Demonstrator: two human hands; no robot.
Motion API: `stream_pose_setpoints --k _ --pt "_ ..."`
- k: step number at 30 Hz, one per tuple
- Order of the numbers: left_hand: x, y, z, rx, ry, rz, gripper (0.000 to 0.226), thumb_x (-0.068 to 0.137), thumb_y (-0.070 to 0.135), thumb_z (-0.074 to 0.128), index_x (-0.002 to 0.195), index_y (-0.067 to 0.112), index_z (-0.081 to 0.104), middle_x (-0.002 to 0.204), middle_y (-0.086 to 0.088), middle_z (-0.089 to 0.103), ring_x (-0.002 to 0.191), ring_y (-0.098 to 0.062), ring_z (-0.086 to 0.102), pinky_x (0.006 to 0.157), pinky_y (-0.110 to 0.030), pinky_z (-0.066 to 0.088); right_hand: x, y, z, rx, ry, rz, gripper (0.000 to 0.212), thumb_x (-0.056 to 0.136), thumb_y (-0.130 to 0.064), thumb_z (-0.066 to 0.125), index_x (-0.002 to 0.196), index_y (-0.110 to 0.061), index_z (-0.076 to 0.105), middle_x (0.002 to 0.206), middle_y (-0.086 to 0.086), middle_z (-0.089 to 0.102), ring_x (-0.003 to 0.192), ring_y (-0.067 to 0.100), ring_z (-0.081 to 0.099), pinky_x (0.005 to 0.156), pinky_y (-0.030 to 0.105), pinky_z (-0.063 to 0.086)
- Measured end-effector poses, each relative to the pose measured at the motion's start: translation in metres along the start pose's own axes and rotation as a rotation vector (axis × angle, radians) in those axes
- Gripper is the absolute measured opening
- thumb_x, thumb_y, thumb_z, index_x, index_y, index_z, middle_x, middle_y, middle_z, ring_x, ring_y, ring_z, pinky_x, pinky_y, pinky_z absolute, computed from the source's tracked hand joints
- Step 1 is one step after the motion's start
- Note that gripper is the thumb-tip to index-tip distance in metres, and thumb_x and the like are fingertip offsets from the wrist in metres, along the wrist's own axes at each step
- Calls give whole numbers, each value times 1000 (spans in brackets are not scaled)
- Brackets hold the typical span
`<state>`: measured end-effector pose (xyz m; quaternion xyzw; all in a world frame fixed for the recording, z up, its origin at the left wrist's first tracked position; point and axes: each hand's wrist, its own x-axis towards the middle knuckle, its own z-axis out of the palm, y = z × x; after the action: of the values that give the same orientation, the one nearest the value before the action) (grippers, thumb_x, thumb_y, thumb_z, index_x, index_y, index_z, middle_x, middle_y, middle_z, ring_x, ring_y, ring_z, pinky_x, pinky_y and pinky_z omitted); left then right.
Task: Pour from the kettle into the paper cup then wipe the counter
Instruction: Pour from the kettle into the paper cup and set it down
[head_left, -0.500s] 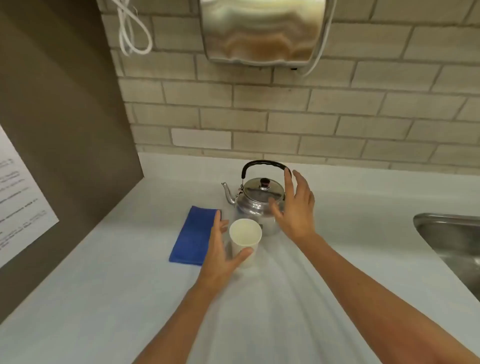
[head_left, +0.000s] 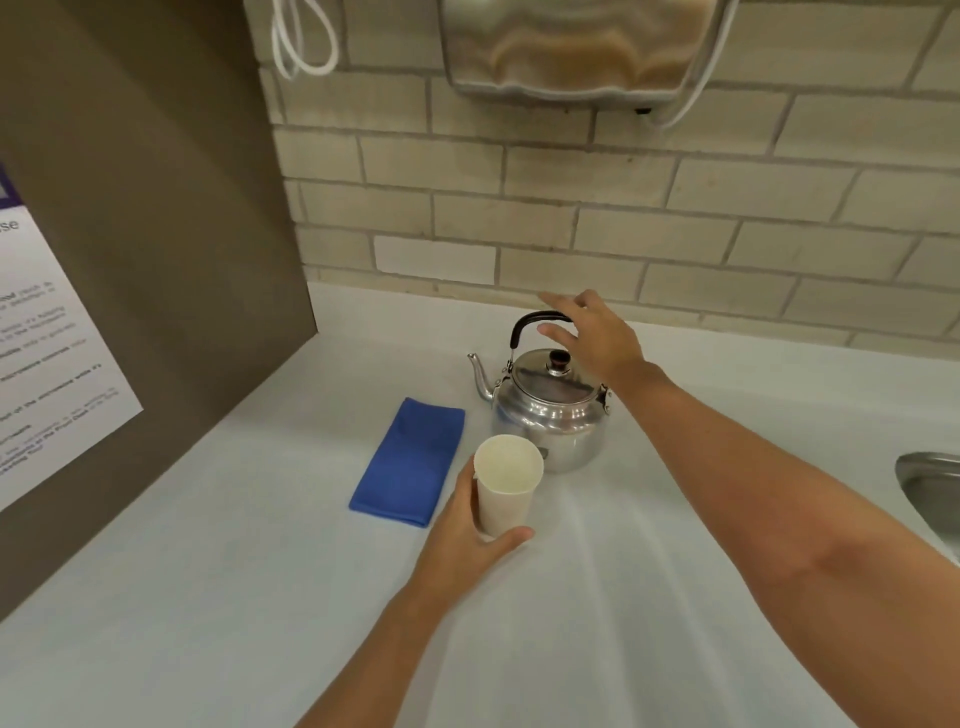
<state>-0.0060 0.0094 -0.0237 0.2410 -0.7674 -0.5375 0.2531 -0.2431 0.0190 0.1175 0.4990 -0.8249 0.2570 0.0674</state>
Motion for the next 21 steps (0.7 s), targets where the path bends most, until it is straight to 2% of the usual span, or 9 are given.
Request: stream_pose_setpoints --k 3,7,11,15,19,21 --pt "-2 -1 1 50 30 -25 73 60 61 73 118 64 28 121 42 43 114 19 42 82 3 39 9 4 0 5 -12 -13 33 91 -44 50 122 -35 57 110 7 67 103 26 59 83 37 50" --pt "-2 -3 2 72 38 -58 58 64 61 67 111 61 33 119 30 48 112 10 48 78 -4 44 10 7 0 52 49 -35 28 89 -41 55 115 -34 64 99 6 74 94 26 64 78 37 53" --pt "-2 -5 2 72 28 -78 55 71 50 71 109 62 32 116 37 44 108 14 46 76 -3 41 8 8 1 55 125 -65 26 88 -39 57 111 -31 67 98 3 76 89 26 66 73 30 49" --pt "-2 -7 2 62 29 -77 54 71 49 71 108 62 34 116 36 46 107 20 45 74 1 42 3 8 -14 20 178 -68 24 87 -41 58 108 -34 68 101 -1 75 90 24 66 71 28 46" --pt "-3 -6 2 67 30 -67 53 72 50 70 106 65 32 112 39 44 103 25 44 70 -1 43 -5 5 -45 -8 222 -86 25 87 -42 58 107 -33 69 94 -1 77 83 22 66 63 24 40" --pt "-3 -5 2 59 33 -55 53 73 48 70 107 63 32 113 38 45 105 21 46 73 -3 42 -11 -1 -63 -1 212 -101 23 86 -43 59 105 -34 69 96 -5 76 83 18 66 61 23 39"
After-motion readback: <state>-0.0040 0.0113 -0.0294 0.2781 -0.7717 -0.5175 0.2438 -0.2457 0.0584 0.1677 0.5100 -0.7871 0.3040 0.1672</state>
